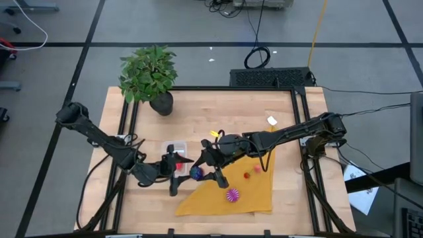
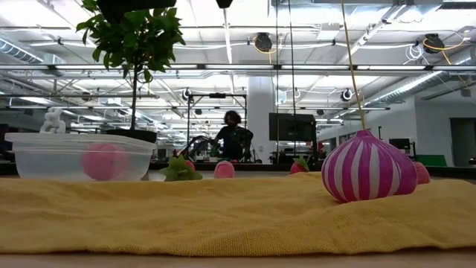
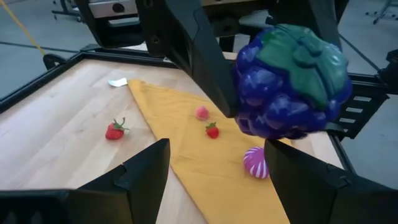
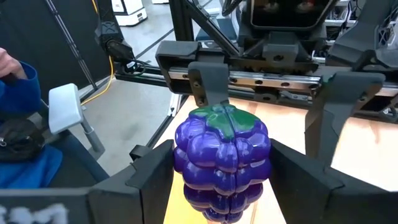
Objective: Pick and placing Produce into tupperware
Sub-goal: Put the purple grapes into the transparent bin
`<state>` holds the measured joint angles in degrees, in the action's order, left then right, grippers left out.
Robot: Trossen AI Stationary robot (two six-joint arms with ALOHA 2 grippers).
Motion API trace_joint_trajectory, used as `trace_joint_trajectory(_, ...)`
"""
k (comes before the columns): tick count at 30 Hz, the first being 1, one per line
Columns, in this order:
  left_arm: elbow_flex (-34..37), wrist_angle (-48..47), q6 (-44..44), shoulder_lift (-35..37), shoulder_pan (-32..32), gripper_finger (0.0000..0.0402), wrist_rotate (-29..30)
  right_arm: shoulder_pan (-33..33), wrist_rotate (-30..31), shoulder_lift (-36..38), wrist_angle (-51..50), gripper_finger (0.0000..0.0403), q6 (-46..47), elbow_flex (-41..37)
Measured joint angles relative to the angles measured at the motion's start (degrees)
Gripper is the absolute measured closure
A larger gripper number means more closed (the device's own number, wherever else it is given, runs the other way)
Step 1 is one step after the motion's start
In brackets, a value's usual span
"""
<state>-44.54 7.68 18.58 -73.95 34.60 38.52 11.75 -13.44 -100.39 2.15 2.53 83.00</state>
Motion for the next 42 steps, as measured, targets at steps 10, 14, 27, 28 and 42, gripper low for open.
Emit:
trace_joint_trajectory(10, 0.0, 3.6, -1.8, -2.1, -1.4, 0.0135, -3.0, 0.0, 0.0, 0.0, 0.9, 0.0180, -0.3, 0.0)
trace_joint_trajectory(14, 0.0, 4.0, -2.0, -3.0, -2.1, 0.0135, -3.8, 0.0, 0.1, 0.0, 1.5, 0.0180, -0.3, 0.0)
trace_joint_trajectory(27, 0.0, 6.2, -4.8, -2.9, -2.4, 0.0135, -4.3, 0.0, 0.1, -0.7, 4.0, 0.0180, -0.9, 0.0)
trace_joint_trajectory(28, 0.0, 6.1, -4.8, -2.9, -2.4, 0.0135, -4.3, 0.0, 0.1, -0.8, 4.0, 0.0180, -1.0, 0.0)
trace_joint_trajectory(42, 0.0, 9.5, -7.9, -2.9, -2.4, 0.0135, -7.4, -0.1, 0.2, -0.8, 3.2, 0.0180, -1.8, 0.0)
